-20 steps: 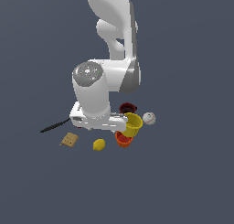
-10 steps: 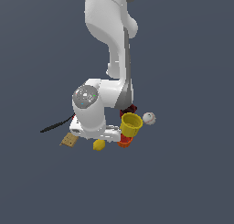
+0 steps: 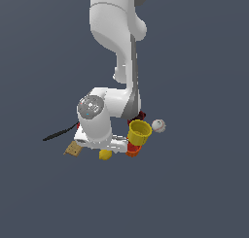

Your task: Pick up a designated object from a clutter of objects.

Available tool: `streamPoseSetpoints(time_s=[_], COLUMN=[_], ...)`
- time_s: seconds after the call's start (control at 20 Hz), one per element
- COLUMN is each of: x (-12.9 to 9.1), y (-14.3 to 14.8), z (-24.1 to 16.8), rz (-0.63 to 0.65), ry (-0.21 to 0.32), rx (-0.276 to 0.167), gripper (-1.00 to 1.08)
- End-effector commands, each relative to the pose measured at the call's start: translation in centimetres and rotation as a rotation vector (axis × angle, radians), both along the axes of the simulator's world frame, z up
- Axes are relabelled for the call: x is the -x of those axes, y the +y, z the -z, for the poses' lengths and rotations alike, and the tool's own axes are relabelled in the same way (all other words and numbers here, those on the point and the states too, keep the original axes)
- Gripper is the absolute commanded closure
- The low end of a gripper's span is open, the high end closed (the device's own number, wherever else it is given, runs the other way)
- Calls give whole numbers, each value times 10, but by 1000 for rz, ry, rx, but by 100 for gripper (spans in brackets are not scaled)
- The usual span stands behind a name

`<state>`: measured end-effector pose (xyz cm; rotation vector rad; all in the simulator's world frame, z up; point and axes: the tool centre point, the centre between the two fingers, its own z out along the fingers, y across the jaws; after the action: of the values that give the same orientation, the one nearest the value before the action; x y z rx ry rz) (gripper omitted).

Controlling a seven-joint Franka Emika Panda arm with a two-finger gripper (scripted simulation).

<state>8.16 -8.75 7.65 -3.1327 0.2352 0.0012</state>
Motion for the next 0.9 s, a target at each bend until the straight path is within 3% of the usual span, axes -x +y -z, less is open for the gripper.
streamPoseSetpoints(time_s=[0.0, 0.6, 0.65, 0.85], x=[0, 0, 0, 0], y=[0, 0, 0, 0], z=[7, 49, 49, 49], rz=[0, 0, 0, 0], ry=[1, 0, 0, 0], rx=[0, 0, 0, 0], gripper=[-92, -92, 108, 108])
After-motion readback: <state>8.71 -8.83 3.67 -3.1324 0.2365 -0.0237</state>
